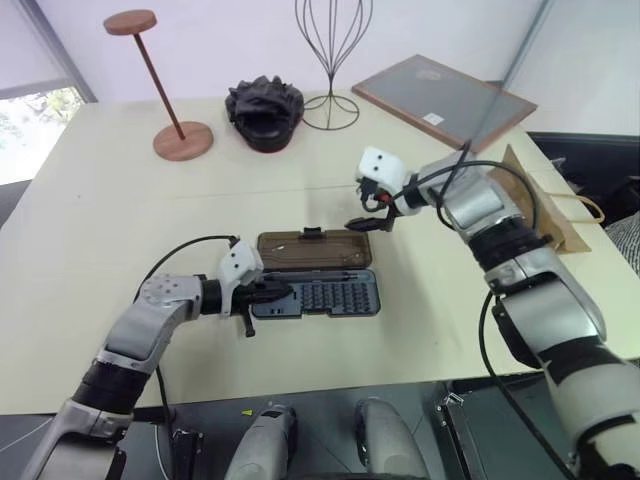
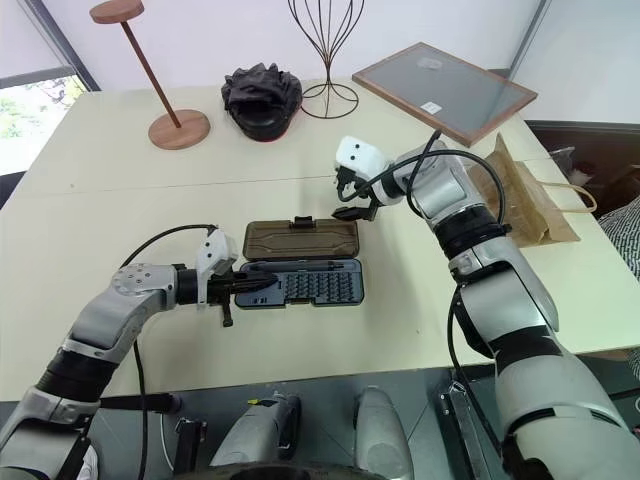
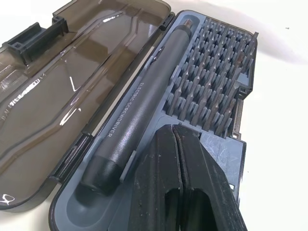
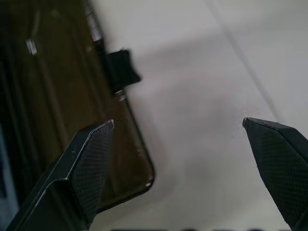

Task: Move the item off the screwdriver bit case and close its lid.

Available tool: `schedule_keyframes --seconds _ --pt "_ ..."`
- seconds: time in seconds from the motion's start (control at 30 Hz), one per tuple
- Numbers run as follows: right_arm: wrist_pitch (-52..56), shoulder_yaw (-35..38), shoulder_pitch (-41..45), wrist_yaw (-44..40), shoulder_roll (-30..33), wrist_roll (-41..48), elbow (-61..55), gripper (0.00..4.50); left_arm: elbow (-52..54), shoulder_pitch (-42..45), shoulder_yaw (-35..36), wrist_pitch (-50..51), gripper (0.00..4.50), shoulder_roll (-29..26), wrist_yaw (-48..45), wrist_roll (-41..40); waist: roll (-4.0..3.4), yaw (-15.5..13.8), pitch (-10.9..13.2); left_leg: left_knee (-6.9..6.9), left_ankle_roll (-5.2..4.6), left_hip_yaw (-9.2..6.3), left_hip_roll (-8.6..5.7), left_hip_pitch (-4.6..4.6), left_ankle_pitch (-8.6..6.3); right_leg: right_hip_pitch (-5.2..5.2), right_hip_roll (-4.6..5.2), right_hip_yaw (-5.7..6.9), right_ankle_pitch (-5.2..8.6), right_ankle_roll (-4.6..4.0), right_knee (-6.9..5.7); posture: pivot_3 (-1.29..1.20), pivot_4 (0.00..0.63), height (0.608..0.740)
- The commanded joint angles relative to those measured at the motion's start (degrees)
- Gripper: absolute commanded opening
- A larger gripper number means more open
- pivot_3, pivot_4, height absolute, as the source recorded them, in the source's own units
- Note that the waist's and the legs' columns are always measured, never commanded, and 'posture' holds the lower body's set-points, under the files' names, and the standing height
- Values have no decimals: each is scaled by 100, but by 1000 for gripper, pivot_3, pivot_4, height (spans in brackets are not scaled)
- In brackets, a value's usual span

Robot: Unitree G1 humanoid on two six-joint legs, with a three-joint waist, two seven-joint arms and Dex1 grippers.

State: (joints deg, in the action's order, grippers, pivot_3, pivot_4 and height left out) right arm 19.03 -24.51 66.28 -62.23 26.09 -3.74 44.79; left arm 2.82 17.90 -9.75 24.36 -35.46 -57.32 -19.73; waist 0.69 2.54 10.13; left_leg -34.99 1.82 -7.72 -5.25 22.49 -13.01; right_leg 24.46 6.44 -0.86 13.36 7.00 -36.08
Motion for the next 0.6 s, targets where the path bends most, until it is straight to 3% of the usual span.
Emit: schedule_keyframes --seconds 0.03,0.27,0.6 --pt "-508 71 343 -306 -273 -96 735 4473 -109 -144 -49 104 0 -37 42 150 0 3 0 0 0 -1 0 -1 0 0 0 0 0 0 -1 0 150 740" --pt "-1084 407 661 -572 -677 -98 1960 4473 14 -210 10 165 0 -22 132 115 -1 0 1 0 1 -3 -1 -2 0 1 0 -1 0 -1 -5 0 150 740" --pt "-1051 958 853 -100 -974 -173 2664 4473 226 -355 109 283 0 -54 241 77 -4 13 0 1 2 -4 -1 -3 0 3 -2 -3 -1 -1 -9 0 150 740"
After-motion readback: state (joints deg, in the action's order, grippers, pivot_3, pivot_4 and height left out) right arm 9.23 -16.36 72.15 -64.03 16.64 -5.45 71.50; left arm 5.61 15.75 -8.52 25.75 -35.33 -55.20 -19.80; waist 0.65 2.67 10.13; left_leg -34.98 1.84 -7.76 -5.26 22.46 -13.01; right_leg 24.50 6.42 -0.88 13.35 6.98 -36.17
